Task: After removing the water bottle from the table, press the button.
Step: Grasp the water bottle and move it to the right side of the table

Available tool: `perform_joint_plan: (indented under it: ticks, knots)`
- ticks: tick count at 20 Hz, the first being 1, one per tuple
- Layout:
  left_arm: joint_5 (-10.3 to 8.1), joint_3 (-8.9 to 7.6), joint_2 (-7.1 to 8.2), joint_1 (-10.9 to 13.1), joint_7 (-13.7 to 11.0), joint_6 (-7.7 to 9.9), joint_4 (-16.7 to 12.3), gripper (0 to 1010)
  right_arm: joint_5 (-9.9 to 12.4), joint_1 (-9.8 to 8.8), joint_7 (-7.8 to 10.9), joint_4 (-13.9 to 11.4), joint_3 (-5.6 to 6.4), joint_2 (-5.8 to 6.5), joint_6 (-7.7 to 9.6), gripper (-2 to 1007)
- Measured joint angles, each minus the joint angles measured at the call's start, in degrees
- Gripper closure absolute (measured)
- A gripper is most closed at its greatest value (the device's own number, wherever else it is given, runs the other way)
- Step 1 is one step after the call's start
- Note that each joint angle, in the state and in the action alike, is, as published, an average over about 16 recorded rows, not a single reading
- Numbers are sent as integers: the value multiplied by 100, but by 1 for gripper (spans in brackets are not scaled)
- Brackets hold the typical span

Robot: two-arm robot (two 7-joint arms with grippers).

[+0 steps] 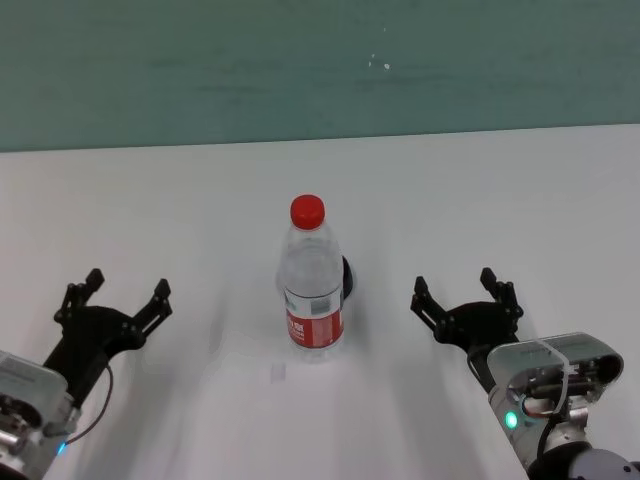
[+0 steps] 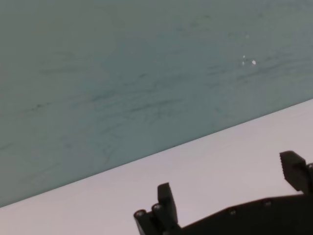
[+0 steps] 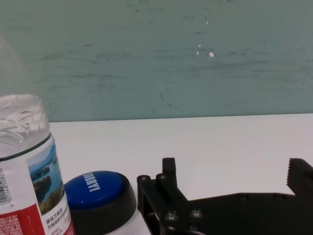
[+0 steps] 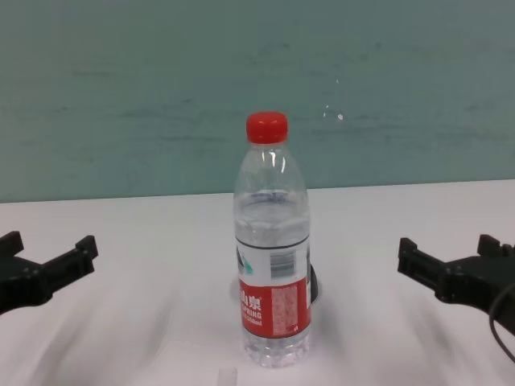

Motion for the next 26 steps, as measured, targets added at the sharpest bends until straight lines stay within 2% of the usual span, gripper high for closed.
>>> perform_joint_plan:
  ticks: [10, 16, 20, 26]
  knots:
    - [21, 58, -27, -36, -23, -15, 39, 7, 0, 0, 1, 0, 1, 0, 0, 3]
    - [19, 52, -25, -38, -21, -12, 38, 7, -2, 3, 54, -12, 67, -1, -15, 3]
    - [18, 49, -23, -40, -20, -12, 37, 7, -2, -5, 146, -45, 112, -20, -22, 3]
    - [16, 45, -22, -42, -19, -12, 37, 7, -10, -96, 390, -174, 121, -75, 29, 3]
